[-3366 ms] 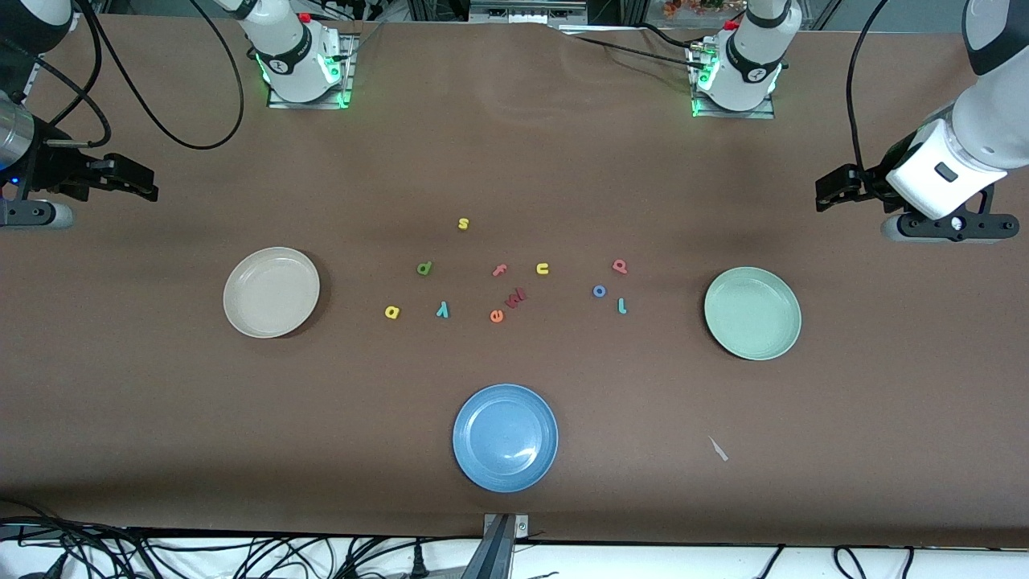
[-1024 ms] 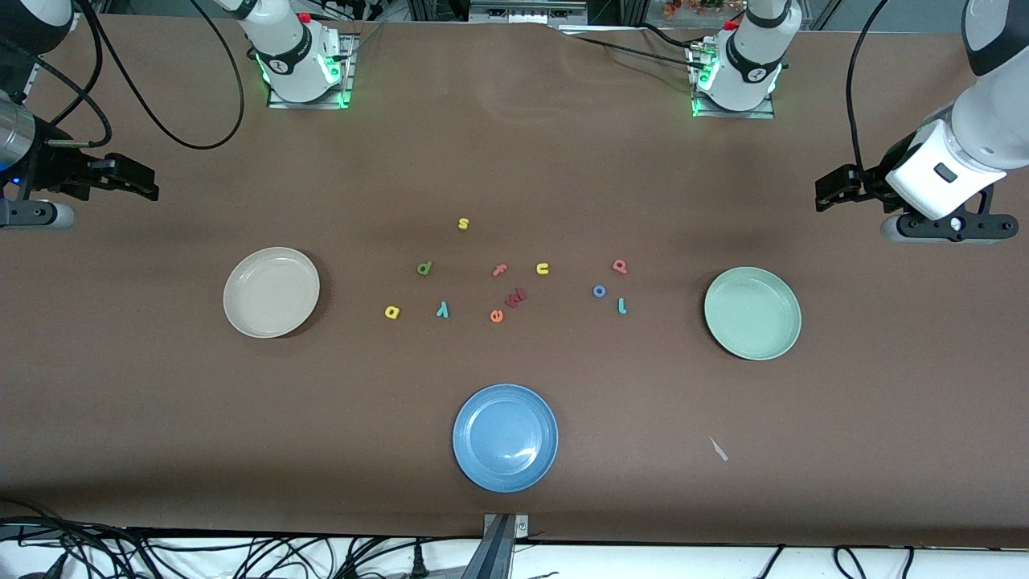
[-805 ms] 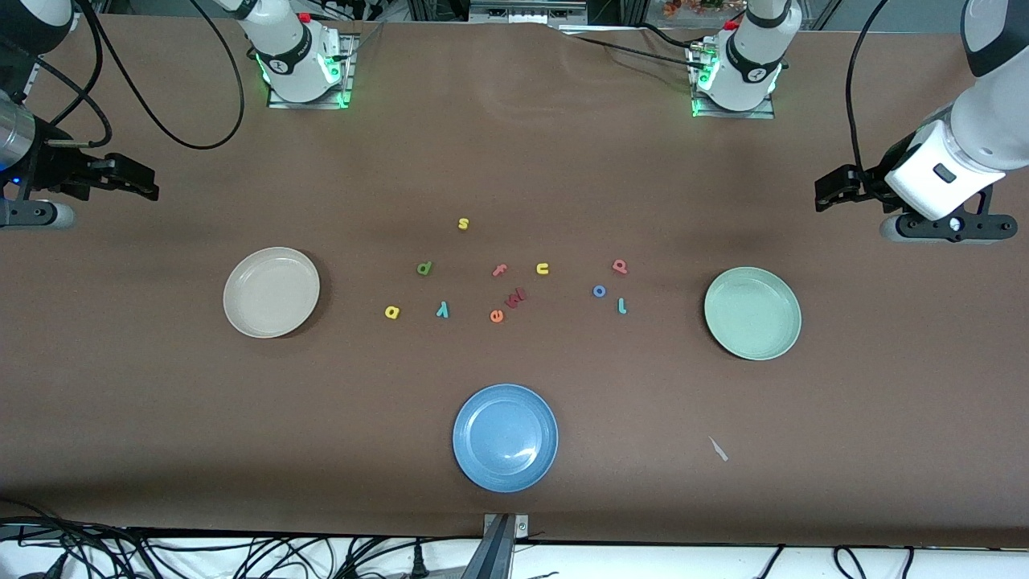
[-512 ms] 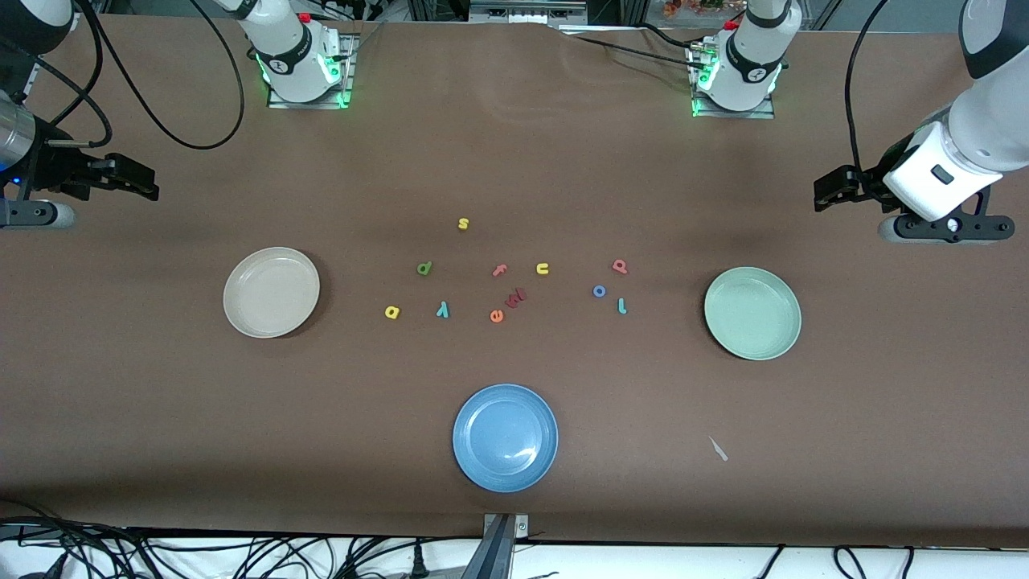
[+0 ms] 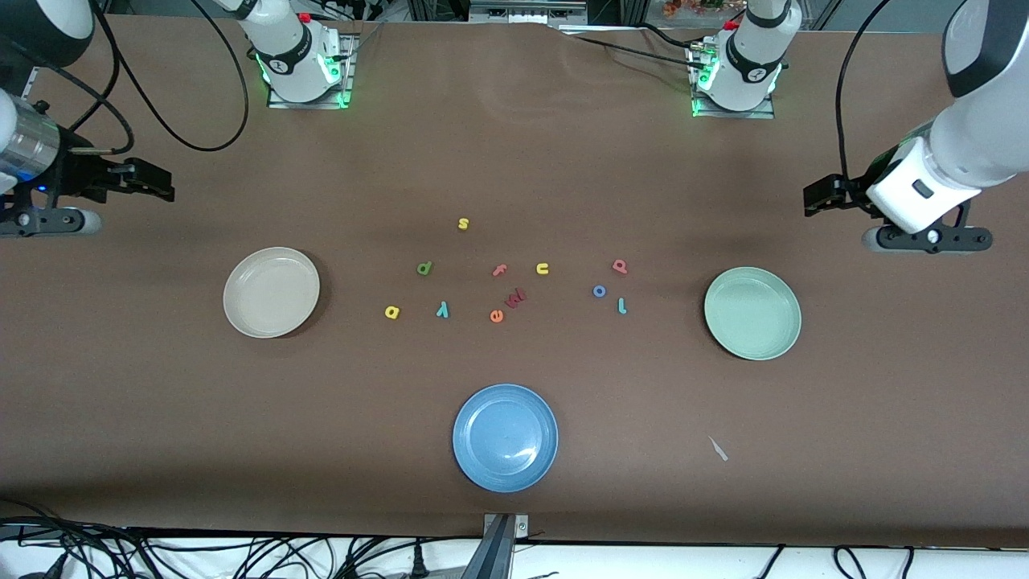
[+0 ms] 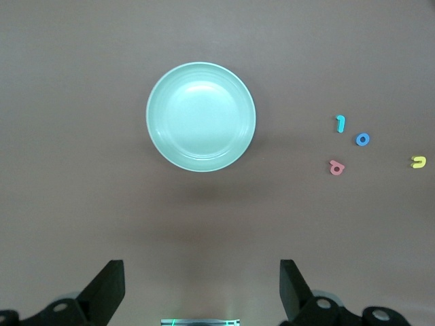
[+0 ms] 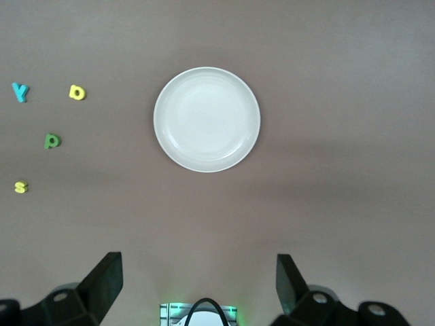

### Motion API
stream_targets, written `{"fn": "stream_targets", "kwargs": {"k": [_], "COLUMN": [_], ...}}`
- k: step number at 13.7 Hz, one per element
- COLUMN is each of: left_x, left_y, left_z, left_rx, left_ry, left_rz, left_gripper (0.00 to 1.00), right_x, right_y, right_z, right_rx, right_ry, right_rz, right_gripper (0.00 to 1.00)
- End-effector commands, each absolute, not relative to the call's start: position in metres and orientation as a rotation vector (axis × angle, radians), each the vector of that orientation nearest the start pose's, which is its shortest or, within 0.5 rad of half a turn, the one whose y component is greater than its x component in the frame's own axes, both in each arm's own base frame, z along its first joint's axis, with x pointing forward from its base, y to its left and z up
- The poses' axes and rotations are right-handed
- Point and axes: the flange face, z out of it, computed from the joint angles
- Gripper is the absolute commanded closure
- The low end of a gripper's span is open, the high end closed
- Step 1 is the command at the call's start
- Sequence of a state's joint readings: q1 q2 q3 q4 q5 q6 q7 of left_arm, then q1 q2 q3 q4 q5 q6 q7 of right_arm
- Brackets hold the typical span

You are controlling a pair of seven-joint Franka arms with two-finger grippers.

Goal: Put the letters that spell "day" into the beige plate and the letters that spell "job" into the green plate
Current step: 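Grasp the yellow d and cyan l with the right and left grippers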

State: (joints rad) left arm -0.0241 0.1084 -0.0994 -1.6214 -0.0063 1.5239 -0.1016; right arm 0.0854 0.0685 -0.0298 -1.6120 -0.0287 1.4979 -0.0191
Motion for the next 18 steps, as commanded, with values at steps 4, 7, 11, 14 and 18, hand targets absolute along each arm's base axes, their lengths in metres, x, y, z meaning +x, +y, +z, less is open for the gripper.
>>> {"fn": "stream_targets", "kwargs": {"k": [4,7,11,14,18], "left_x": [0.596,0.607,0.622,0.622,0.612], "left_y": [-0.142,-0.187,-0.24,-0.278,-0.297], "left_z": [0.47,0.428,0.372,0.329,0.283], "left_rx": [-3.09,-3.088,-3.163,-3.182,-3.154], "left_ry": [-0.096,-0.092,-0.087,-0.019,0.039], "left_rz": [0.319,0.293,0.259,0.208,0.259], "left_gripper": [0.0,0.0,0.0,0.0,0.28], "right_x": [0.574,0.587,0.606,0.612,0.603], "right_y": [0.092,0.133,0.191,0.211,0.248], "right_z": [0.524,0.482,0.399,0.359,0.29], "right_rx": [-3.119,-3.134,-3.139,-3.131,-3.098], "right_ry": [0.072,0.174,0.267,0.267,0.382], "right_rz": [0.335,0.315,0.227,0.2,0.092], "right_gripper": [0.0,0.0,0.0,0.0,0.0]}}
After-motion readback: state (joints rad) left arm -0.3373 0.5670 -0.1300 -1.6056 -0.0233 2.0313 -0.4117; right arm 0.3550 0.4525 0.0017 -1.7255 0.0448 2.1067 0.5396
